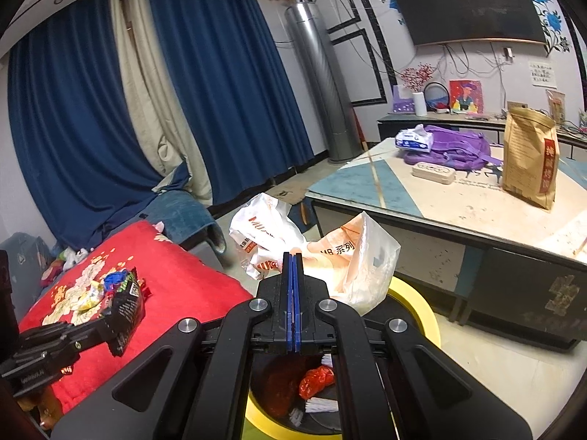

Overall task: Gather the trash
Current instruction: 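Carry the white bag and green wrapper over the yellow bin with both tools, then open both tools to drop the bag and wrapper into the bin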

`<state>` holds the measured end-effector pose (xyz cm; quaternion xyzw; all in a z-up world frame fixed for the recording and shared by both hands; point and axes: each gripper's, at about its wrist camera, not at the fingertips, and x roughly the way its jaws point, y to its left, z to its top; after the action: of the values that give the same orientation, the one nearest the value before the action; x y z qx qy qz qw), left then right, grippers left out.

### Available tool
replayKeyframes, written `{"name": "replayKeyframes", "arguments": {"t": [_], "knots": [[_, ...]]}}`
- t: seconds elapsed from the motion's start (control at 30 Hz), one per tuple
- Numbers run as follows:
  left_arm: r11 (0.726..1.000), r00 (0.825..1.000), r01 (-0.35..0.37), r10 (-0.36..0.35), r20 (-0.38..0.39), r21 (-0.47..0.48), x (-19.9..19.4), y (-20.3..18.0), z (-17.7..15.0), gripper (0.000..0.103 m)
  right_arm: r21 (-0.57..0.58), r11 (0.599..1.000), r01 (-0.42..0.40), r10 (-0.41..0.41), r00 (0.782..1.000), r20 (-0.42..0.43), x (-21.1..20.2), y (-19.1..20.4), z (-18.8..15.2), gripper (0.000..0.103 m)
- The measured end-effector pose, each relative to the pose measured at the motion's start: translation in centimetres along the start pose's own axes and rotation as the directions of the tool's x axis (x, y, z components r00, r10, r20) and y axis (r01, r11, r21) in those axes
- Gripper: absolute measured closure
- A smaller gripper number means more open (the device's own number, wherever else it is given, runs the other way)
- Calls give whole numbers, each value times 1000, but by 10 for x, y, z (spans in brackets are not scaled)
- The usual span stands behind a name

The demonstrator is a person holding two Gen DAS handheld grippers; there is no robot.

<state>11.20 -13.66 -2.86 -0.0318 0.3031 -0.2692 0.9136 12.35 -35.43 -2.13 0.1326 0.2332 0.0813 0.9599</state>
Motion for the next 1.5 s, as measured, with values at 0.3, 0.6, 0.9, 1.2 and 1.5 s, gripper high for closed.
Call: {"name": "replayKeyframes", "arguments": {"t": [0.3, 0.6, 0.9, 1.2, 1.5], "knots": [[998, 998, 37, -34, -55, 55, 24, -14, -9, 102, 34, 999, 31, -31, 999, -25, 2, -20, -5, 102], [993, 994, 64, -54, -93, 103, 45, -27, -15, 102, 60, 996, 63, -59, 996, -69, 7, -40, -15, 102], [991, 987, 85, -69, -148, 105, 73, -24, -21, 102, 83, 992, 99, -88, 988, -130, 17, -54, -27, 102], [993, 978, 99, -86, -189, 60, 97, -16, -25, 102, 109, 987, 118, -96, 977, -192, 31, -62, -34, 102], [995, 972, 97, -89, -217, 27, 106, -9, -28, 101, 104, 987, 119, -94, 972, -217, 36, -62, -37, 102]]}}
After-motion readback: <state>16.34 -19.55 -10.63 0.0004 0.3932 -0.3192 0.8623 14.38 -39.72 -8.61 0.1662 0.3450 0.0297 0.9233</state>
